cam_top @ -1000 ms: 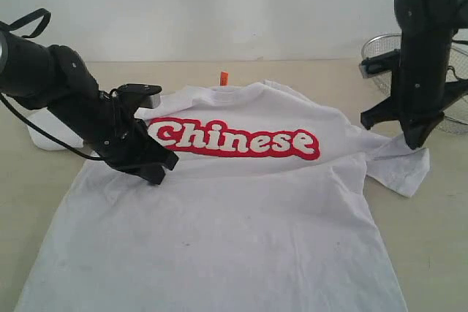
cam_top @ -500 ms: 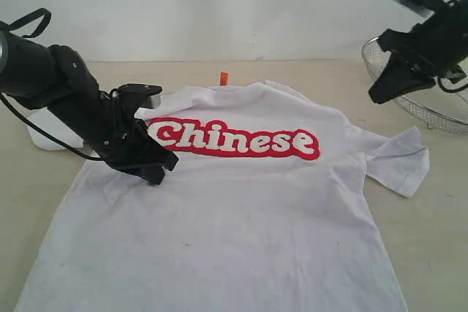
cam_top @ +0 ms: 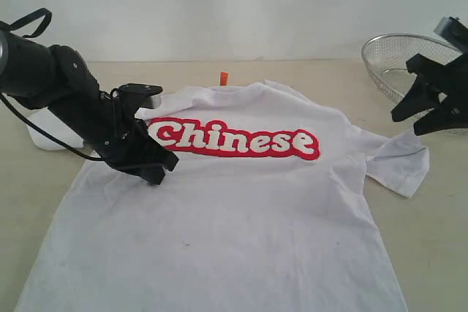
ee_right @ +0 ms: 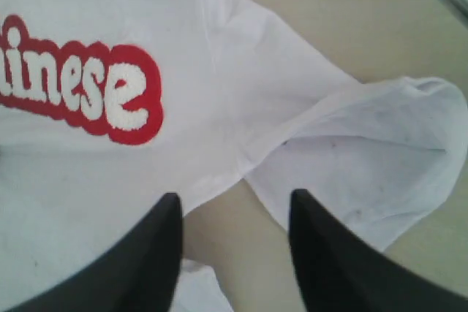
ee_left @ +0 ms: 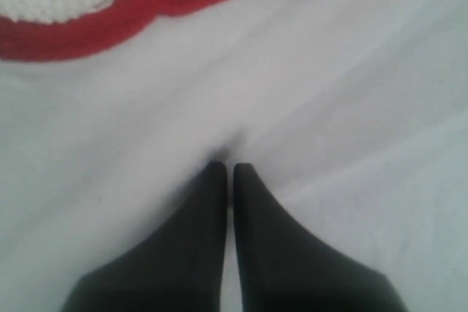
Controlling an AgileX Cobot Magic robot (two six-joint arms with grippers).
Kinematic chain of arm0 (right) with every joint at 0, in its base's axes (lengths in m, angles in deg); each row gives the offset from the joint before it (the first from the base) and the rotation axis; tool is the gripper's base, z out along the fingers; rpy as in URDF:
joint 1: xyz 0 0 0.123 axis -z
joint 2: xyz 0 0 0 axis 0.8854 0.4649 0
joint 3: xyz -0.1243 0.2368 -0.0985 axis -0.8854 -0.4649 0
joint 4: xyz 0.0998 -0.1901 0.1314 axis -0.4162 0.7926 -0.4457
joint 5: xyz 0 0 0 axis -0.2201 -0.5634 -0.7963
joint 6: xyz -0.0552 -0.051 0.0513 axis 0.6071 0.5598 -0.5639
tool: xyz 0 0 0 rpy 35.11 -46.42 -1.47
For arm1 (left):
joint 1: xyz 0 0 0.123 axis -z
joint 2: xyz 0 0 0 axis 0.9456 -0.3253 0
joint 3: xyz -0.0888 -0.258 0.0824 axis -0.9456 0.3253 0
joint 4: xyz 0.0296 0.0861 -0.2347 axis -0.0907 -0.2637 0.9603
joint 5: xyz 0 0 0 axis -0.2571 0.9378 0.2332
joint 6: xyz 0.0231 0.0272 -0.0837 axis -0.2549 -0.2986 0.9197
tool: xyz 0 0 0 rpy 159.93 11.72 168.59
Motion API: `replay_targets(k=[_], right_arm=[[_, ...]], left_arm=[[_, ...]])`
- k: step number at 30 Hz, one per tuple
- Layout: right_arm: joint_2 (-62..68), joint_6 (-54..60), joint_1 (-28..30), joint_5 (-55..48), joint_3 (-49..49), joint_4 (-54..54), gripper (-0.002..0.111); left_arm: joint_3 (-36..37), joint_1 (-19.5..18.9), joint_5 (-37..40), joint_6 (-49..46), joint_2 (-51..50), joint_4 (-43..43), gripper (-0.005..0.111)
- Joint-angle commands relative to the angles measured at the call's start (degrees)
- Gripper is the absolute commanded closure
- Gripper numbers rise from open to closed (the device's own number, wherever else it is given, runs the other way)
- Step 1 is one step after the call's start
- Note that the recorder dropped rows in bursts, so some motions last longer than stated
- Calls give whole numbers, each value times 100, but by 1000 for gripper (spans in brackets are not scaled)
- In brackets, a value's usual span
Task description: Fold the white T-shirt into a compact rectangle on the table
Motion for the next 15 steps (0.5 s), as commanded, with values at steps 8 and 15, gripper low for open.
replay_targets(k=[8,15], right_arm=[[-38,-574,-782,-77,-26,512,54],[214,-734,-1052,376,-26,376,54]], left_arm=[[-4,16,-180,30,-42,-70,102],[-4,16,-119,30,-42,-70,102]])
